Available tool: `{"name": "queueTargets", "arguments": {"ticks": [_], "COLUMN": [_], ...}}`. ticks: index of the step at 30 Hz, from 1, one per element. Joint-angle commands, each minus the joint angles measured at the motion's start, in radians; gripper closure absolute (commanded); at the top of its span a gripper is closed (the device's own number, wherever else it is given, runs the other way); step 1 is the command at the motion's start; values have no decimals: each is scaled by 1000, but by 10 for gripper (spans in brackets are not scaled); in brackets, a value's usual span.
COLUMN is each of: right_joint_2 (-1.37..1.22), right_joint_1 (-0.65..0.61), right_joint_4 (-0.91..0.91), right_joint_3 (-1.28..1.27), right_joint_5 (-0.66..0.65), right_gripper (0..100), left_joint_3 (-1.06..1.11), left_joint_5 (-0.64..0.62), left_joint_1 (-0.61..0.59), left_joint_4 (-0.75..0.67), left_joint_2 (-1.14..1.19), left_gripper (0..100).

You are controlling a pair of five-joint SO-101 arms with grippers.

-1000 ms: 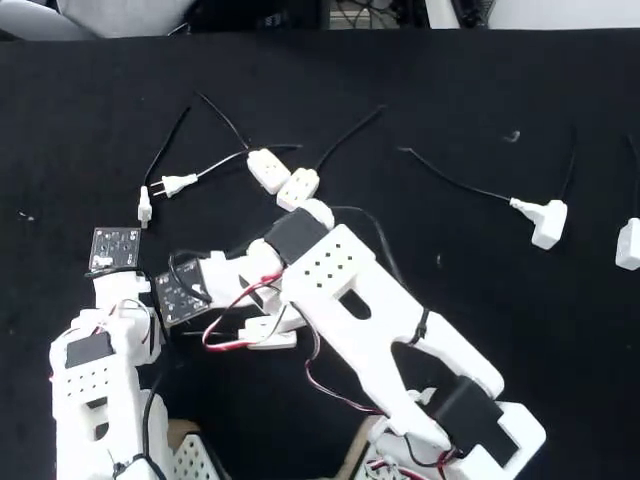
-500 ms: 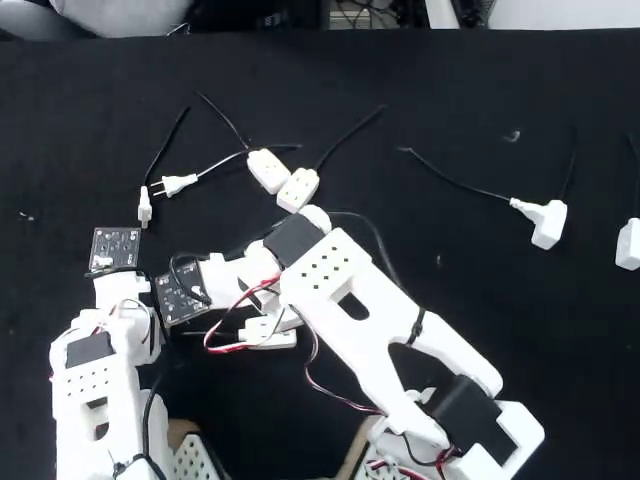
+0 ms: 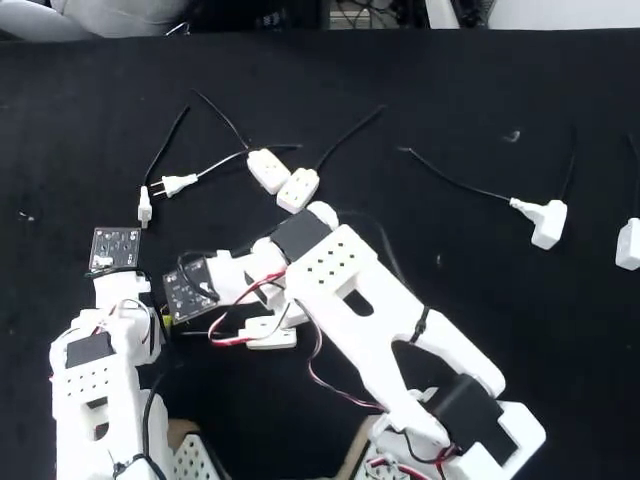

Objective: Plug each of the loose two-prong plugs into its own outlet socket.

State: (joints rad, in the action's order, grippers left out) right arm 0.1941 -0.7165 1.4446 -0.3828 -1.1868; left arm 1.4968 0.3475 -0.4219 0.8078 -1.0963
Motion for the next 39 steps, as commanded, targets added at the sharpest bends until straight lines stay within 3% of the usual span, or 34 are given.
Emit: {"name": "queueTargets", "arguments": {"ticks": [1, 39], "right_joint_2": [1, 1], "right_joint_1": [18, -57], "right_joint_4": [-5, -34], "right_joint_3": [4, -28], "right_joint_5": [-12, 21], "right_gripper": [988, 988], "left_joint_3": [-4, 2], "left_joint_5": [9, 11], "left_joint_1": [-7, -7], "left_joint_4": [-8, -6], "left_joint_2": [-14, -14], "left_gripper": [770, 770]}}
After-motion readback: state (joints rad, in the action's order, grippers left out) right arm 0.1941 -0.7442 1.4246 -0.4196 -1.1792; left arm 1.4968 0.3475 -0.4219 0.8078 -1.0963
